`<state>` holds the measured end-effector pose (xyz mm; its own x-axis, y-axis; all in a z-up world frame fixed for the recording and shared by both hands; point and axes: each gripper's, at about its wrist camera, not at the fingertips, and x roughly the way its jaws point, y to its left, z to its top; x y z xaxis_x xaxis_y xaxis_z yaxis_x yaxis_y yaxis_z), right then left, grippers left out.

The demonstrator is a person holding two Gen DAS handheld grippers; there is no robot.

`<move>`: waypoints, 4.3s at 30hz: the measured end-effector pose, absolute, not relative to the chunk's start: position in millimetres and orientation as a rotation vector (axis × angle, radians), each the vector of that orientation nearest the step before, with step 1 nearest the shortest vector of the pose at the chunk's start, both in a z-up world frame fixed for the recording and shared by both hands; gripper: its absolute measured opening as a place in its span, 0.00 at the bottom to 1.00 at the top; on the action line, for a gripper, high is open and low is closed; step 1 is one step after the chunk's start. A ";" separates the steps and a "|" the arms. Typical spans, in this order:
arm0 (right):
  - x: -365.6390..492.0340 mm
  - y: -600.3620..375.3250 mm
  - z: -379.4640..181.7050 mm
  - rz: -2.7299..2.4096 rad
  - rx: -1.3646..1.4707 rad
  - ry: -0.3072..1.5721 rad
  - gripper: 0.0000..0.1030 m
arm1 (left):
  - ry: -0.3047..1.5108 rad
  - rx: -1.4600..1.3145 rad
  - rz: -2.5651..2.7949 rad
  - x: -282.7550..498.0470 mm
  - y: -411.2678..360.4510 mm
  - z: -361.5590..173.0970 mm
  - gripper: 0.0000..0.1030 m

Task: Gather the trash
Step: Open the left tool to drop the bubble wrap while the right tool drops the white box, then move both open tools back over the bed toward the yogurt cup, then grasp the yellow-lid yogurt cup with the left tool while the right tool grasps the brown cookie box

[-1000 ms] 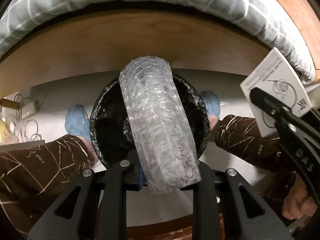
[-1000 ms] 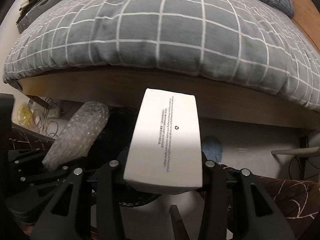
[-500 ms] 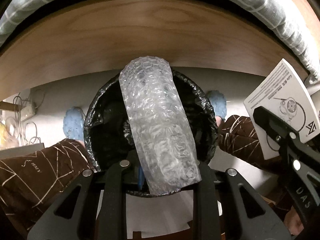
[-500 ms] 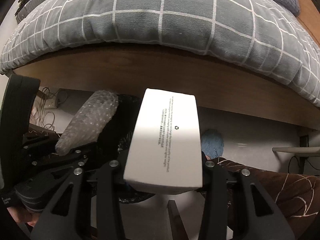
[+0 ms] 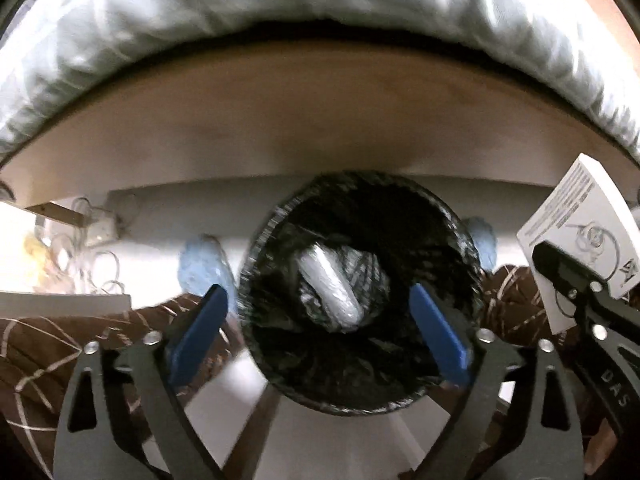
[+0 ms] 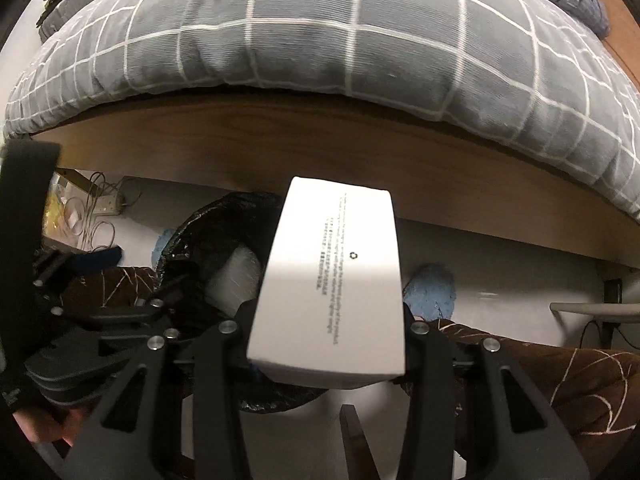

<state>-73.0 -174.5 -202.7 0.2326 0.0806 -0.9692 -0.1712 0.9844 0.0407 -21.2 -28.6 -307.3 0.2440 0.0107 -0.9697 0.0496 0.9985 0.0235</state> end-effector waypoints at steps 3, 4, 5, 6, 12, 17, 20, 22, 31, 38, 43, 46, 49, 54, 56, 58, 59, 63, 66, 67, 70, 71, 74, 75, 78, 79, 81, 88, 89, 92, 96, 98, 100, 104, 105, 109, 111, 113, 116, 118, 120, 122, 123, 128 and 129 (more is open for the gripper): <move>-70.7 -164.3 -202.8 0.192 -0.077 1.331 0.39 | 1.309 0.040 -0.009 -21.5 -13.0 -296.6 0.93; -69.5 -158.8 -203.0 0.202 -0.076 1.333 0.39 | 1.306 0.046 0.004 -22.3 -8.0 -292.8 0.94; -68.9 -157.0 -204.1 0.209 -0.075 1.334 0.39 | 1.303 0.047 0.009 -22.8 -4.6 -291.2 0.94; -68.2 -153.7 -204.9 0.215 -0.071 1.337 0.39 | 1.298 0.045 0.019 -24.0 1.1 -288.6 0.94; -69.7 -138.5 -215.6 0.247 -0.068 1.363 0.39 | 1.309 0.022 0.074 -25.4 21.0 -286.7 0.94; -73.2 -127.8 -221.3 0.277 -0.102 1.368 0.39 | 1.309 0.023 0.096 -24.7 24.3 -286.2 0.94; -77.1 -122.4 -225.5 0.276 -0.131 1.371 0.40 | 1.303 0.013 0.114 -23.4 26.0 -286.3 0.94; -78.1 -120.4 -226.7 0.268 -0.146 1.368 0.40 | 1.299 0.010 0.125 -22.5 26.5 -286.5 0.94; -75.0 -131.7 -226.4 0.184 -0.124 1.327 0.80 | 1.298 -0.021 0.128 -19.2 25.0 -284.0 0.94; -78.8 -143.2 -207.4 0.129 -0.160 1.263 0.82 | 1.269 -0.027 0.109 -16.0 15.3 -271.4 0.94; -75.4 -172.4 -173.9 0.106 -0.134 1.202 0.82 | 1.208 -0.034 0.071 -13.7 4.0 -245.1 0.94; -69.8 -191.9 -153.6 0.094 -0.090 1.157 0.82 | 1.167 -0.041 0.047 -9.3 -4.5 -225.1 0.94; -61.5 -211.0 -130.1 0.078 -0.051 1.104 0.83 | 1.134 -0.049 0.035 -2.5 -11.8 -206.5 0.94; -48.5 -233.3 -101.9 0.039 -0.052 1.045 0.88 | 1.103 -0.069 0.008 17.3 -24.6 -184.6 0.94; -40.3 -242.4 -93.2 0.021 -0.049 1.031 0.89 | 1.086 -0.057 -0.003 27.3 -33.2 -176.6 0.94; -32.9 -251.3 -86.4 0.012 -0.048 1.017 0.89 | 1.065 -0.049 -0.016 39.6 -44.0 -168.1 0.94; -28.7 -253.1 -83.1 0.007 -0.052 1.009 0.90 | 1.055 -0.049 -0.025 44.7 -48.8 -165.2 0.95; -13.7 -265.2 -76.7 0.003 -0.048 0.988 0.92 | 1.030 -0.074 -0.050 76.8 -69.2 -162.1 0.95; -1.6 -270.5 -77.7 0.001 -0.048 0.987 0.92 | 1.020 -0.073 -0.044 99.7 -79.7 -165.1 0.95; 1.8 -272.8 -79.1 0.002 -0.045 0.987 0.92 | 1.008 -0.070 -0.044 106.6 -83.9 -165.2 0.95; 10.9 -279.2 -86.7 0.006 -0.032 0.998 0.92 | 0.992 -0.066 -0.060 121.0 -95.3 -166.3 0.95; 13.6 -282.6 -90.1 0.006 -0.019 1.004 0.92 | 0.986 -0.064 -0.062 122.9 -97.5 -166.3 0.95; 17.1 -293.1 -97.0 0.014 0.031 1.012 0.92 | 0.973 -0.051 -0.068 137.0 -107.2 -167.3 0.95; 18.4 -294.8 -98.6 0.015 0.035 1.015 0.92 | 0.966 -0.052 -0.072 142.2 -109.5 -167.1 0.95; 24.8 -300.0 -105.4 0.019 0.035 1.026 0.92 | 0.957 -0.043 -0.093 155.5 -116.3 -167.9 0.95; 27.4 -301.0 -107.4 0.020 0.032 1.029 0.92 | 0.954 -0.040 -0.094 159.3 -117.7 -168.0 0.95; 33.5 -301.3 -111.0 0.022 0.017 1.033 0.92 | 0.950 -0.051 -0.103 167.7 -119.8 -167.1 0.95; 53.9 -295.0 -109.9 0.038 -0.033 1.008 0.92 | 0.962 -0.092 -0.156 187.4 -122.6 -165.4 0.70; 57.1 -293.6 -109.9 0.036 -0.039 1.001 0.92 | 0.955 -0.088 -0.156 187.4 -122.7 -164.7 0.70; 65.4 -289.2 -110.9 0.041 -0.043 1.001 0.92 | 0.931 -0.102 -0.162 183.2 -116.3 -159.9 0.70; 78.0 -277.8 -105.8 0.060 -0.069 0.986 0.92 | 0.908 -0.104 -0.166 172.1 -93.6 -147.1 0.70; 87.8 -269.6 -99.2 0.074 -0.079 0.967 0.92 | 0.902 -0.095 -0.153 171.0 -82.7 -141.1 0.70; 100.4 -260.0 -91.9 0.087 -0.066 0.953 0.92 | 0.889 -0.087 -0.137 173.7 -69.3 -133.6 0.70; 134.9 -234.2 -82.7 0.073 -0.065 0.936 0.92 | 0.870 -0.061 -0.078 181.9 -39.5 -125.3 0.70; 143.0 -228.8 -83.3 0.073 -0.061 0.944 0.92 | 0.873 -0.059 -0.064 184.7 -31.3 -124.9 0.70; 177.8 -208.2 -95.1 0.035 -0.046 1.001 0.92 | 0.883 -0.040 -0.029 188.7 -9.9 -128.3 0.70; 192.7 -200.1 -102.8 0.024 -0.033 1.035 0.92 | 0.886 -0.027 -0.016 189.6 -4.1 -132.9 0.70; 202.6 -194.6 -111.1 0.025 -0.019 1.065 0.92 | 0.891 -0.039 -0.013 192.1 0.9 -137.0 0.70; 214.4 -187.2 -124.0 0.009 -0.027 1.107 0.92 | 0.900 -0.054 -0.022 194.7 3.8 -144.5 0.70; 219.1 -184.1 -130.8 -0.005 -0.042 1.118 0.92 | 0.893 -0.033 -0.020 194.1 1.8 -146.9 0.70; 221.9 -183.5 -136.6 -0.017 -0.052 1.120 0.92 | 0.886 -0.027 -0.024 192.8 0.5 -147.1 0.70; 225.3 -181.9 -143.1 -0.029 -0.053 1.130 0.92 | 0.884 -0.031 -0.026 192.7 0.9 -147.5 0.70; 227.1 -181.2 -146.5 -0.034 -0.052 1.135 0.92 | 0.884 -0.034 -0.026 192.9 1.0 -147.8 0.70; 230.9 -183.0 -160.9 -0.053 -0.034 1.167 0.92 | 0.879 -0.042 -0.031 192.2 1.1 -148.6 0.70; 231.4 -184.2 -162.6 -0.054 -0.026 1.173 0.92 | 0.879 -0.040 -0.033 192.4 0.2 -148.7 0.70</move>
